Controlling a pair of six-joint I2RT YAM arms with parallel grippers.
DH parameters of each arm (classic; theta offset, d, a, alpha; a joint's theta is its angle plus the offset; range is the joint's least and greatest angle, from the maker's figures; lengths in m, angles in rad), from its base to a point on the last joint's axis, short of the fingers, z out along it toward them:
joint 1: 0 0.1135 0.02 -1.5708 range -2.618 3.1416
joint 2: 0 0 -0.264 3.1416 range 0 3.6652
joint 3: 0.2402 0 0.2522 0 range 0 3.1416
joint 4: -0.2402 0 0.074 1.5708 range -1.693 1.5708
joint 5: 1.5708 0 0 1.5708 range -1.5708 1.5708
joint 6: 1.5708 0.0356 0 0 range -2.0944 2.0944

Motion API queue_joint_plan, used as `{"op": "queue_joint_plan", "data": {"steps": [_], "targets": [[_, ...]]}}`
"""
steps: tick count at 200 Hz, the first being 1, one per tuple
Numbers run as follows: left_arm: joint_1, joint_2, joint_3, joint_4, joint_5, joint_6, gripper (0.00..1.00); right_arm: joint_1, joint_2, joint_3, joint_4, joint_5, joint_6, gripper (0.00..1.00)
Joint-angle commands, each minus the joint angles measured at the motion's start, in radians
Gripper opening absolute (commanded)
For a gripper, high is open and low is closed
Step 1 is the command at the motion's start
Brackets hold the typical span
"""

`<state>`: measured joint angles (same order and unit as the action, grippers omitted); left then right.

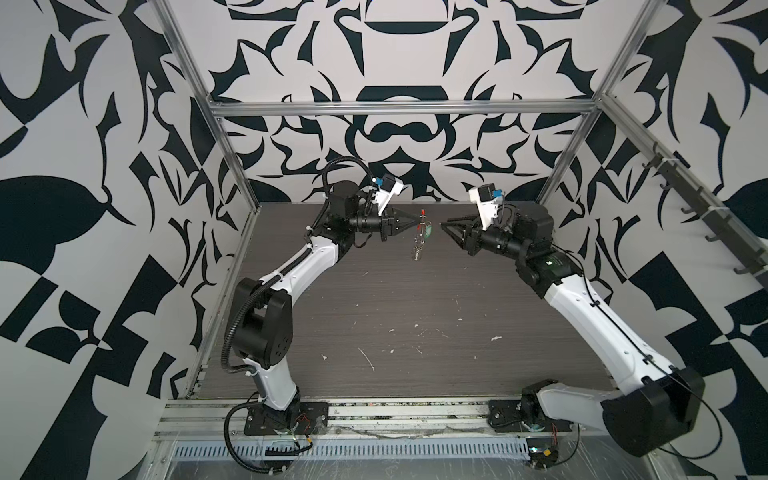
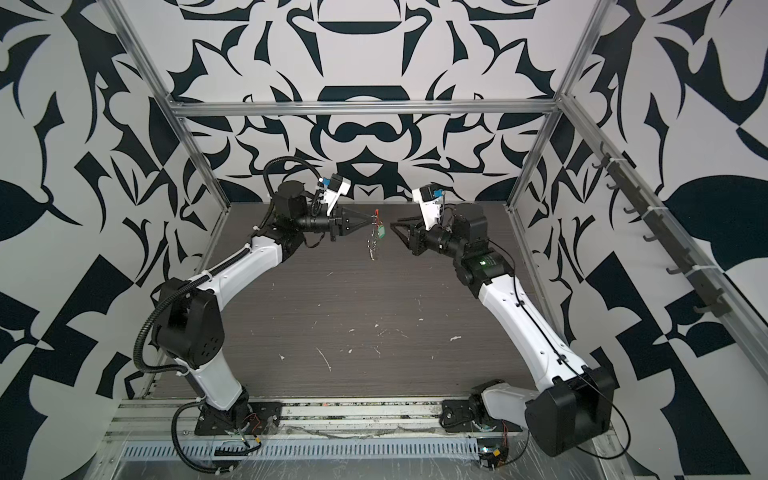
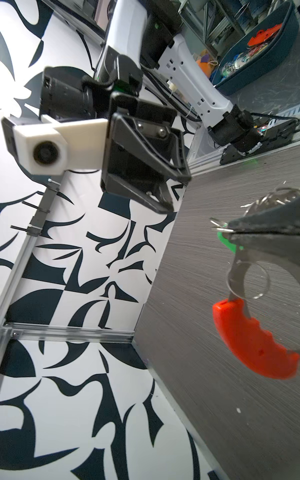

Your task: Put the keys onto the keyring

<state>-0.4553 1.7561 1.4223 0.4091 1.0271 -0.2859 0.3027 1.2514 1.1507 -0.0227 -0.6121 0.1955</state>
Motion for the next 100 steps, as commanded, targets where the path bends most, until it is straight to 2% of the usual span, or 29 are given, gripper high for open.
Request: {"op": "queue_joint_plan", "data": {"steps": [1, 34, 100], "targets": [[-0.015, -0.038, -0.008, 0.141, -0.008, -0.082, 0.0, 0.004, 0.007, 0.032, 0.045, 0.005, -0.015, 0.36], [-0.021, -0.035, -0.006, 0.184, -0.014, -0.117, 0.0, 0.005, 0.028, 0.062, 0.03, -0.016, -0.039, 0.41], [-0.025, -0.023, -0.006, 0.254, -0.015, -0.177, 0.0, 0.05, 0.074, 0.106, 0.035, -0.028, -0.054, 0.43]]}}
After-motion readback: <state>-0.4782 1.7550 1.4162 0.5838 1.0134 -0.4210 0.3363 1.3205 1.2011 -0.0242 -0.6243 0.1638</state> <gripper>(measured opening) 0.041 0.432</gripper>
